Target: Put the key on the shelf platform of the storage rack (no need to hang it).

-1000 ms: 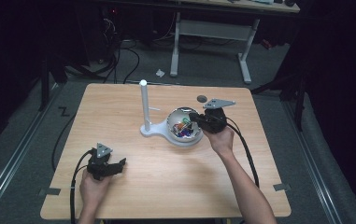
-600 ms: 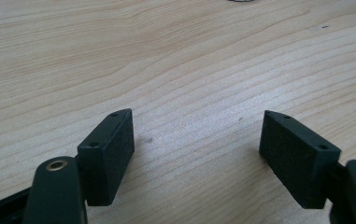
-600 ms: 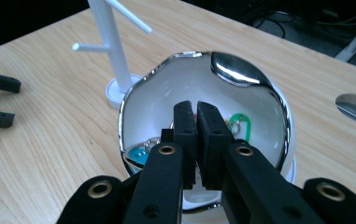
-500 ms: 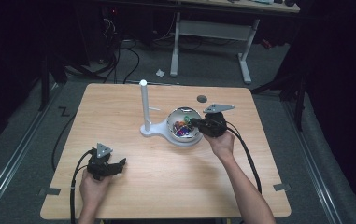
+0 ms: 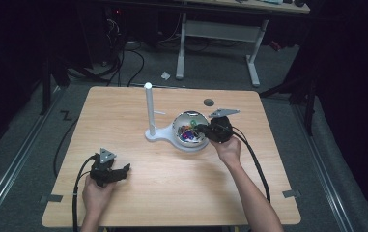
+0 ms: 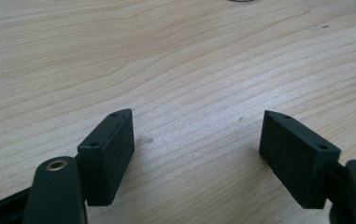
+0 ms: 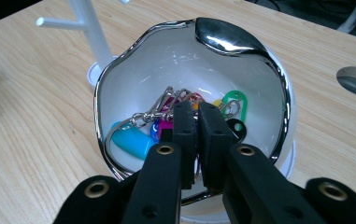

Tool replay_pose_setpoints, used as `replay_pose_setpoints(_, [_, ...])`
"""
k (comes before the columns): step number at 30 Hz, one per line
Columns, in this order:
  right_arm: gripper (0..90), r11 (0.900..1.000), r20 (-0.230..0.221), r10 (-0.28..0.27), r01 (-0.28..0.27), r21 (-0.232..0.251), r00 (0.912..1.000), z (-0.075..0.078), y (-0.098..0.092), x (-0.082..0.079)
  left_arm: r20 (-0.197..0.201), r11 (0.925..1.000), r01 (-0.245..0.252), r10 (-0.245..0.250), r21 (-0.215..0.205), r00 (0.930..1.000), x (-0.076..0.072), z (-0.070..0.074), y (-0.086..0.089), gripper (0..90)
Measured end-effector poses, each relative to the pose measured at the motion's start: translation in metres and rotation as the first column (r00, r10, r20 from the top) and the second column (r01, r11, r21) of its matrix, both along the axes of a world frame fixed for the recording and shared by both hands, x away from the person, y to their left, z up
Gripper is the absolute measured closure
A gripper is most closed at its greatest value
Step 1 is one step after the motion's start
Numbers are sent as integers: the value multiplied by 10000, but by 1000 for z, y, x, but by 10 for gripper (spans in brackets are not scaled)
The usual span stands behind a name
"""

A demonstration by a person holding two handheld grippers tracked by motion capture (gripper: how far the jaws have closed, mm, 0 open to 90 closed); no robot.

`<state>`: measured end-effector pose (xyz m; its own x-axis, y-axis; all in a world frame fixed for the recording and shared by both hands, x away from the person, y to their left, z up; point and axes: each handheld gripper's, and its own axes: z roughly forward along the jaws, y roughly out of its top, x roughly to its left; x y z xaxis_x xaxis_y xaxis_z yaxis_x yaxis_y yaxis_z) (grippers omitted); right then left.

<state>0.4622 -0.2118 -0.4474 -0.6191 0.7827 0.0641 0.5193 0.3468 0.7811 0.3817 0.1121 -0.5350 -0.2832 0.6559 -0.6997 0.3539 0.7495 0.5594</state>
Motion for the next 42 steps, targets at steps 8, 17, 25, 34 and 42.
replay_pose_setpoints(8, [634, 9999, 123, -39, 37, 122, 9999, 5, -4, -3, -6, 10000, -5, 5, -12, 10000, 0, 0, 0, 268])
replay_pose_setpoints(17, [514, 9990, 417, -310, 296, 342, 9987, 20, -13, -10, -14, 10000, -20, 20, -28, 10000, 0, 0, 0, 268])
replay_pose_setpoints(25, [496, 9972, 592, -567, 536, 526, 9966, 29, -24, -16, -12, 10000, -23, 23, -24, 10000, 0, 0, 0, 267])
replay_pose_setpoints(34, [498, 9958, 683, -749, 710, 570, 9949, 38, -36, -24, -10, 10000, -7, 7, -24, 10000, 0, 0, 0, 267])
replay_pose_setpoints(42, [497, 9925, 658, -1027, 978, 735, 9925, 39, -49, -32, -2, 10000, -3, 3, -10, 10000, 0, 0, 0, 267])
